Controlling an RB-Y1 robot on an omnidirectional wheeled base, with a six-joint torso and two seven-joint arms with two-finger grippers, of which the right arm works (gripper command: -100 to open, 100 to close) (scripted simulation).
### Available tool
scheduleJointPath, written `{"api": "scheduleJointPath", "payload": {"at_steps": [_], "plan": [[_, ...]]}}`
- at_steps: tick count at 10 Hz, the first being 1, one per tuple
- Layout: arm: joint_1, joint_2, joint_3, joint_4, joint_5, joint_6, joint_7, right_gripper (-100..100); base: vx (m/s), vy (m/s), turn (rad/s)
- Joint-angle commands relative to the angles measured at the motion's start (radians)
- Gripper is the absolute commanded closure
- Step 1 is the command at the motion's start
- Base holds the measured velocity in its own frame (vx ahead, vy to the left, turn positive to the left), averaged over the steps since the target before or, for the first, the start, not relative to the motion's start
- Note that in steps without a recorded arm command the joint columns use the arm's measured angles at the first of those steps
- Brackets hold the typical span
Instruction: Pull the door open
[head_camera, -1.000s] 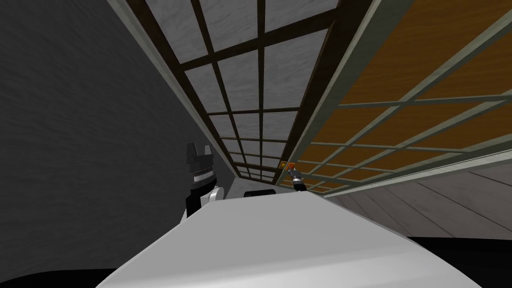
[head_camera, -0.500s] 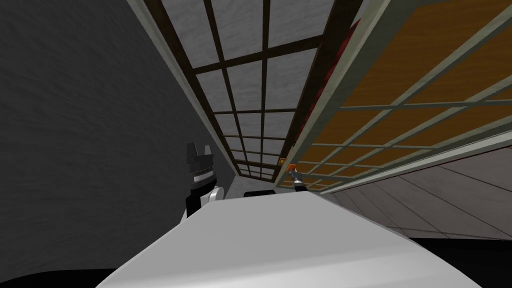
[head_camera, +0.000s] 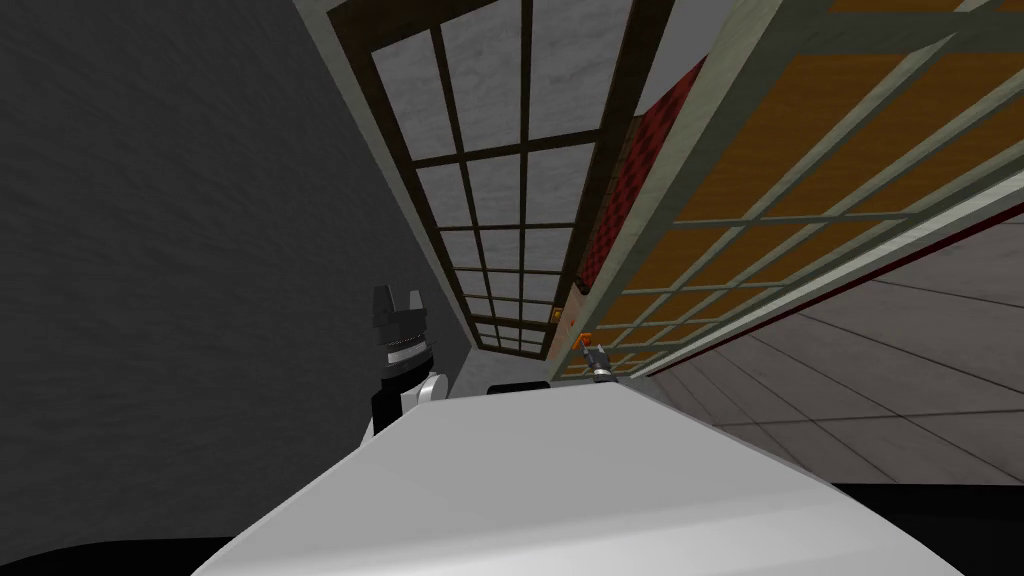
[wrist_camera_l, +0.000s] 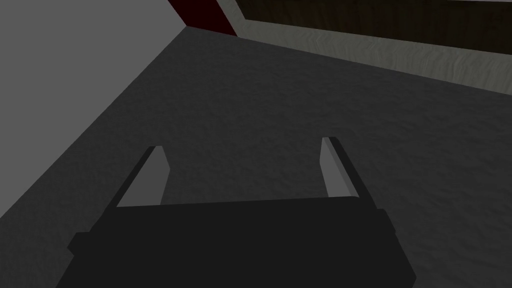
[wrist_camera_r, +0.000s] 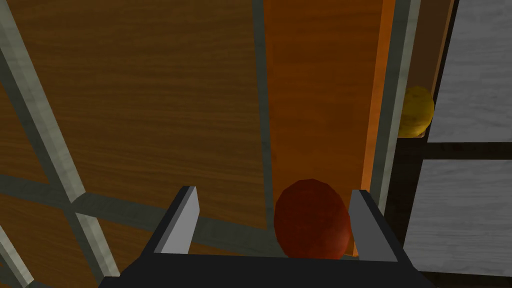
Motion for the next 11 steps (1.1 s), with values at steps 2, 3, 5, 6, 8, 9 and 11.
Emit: {"api": "scheduleJointPath", "payload": {"at_steps": [2, 3, 5, 6, 8, 9, 11], "plan": [[0.02, -0.015, -0.013, 0.009, -0.017, 0.021, -0.029, 100, -0.089, 0.004, -0.01], [0.025, -0.017, -0.014, 0.011, -0.022, 0.022, -0.039, 100, -0.064, -0.001, 0.002], [0.045, -0.026, -0.016, 0.021, -0.04, 0.023, -0.084, 100, -0.107, 0.003, 0.001], [0.045, -0.026, -0.016, 0.018, -0.04, 0.023, -0.084, 100, -0.102, 0.007, -0.009], [0.045, -0.026, -0.016, 0.021, -0.04, 0.023, -0.084, 100, -0.043, 0.011, -0.022], [0.045, -0.026, -0.016, 0.021, -0.04, 0.023, -0.084, 100, -0.011, -0.003, -0.006], [0.057, -0.032, -0.014, 0.027, -0.057, 0.023, -0.127, 100, -0.066, -0.003, 0.023]]}}
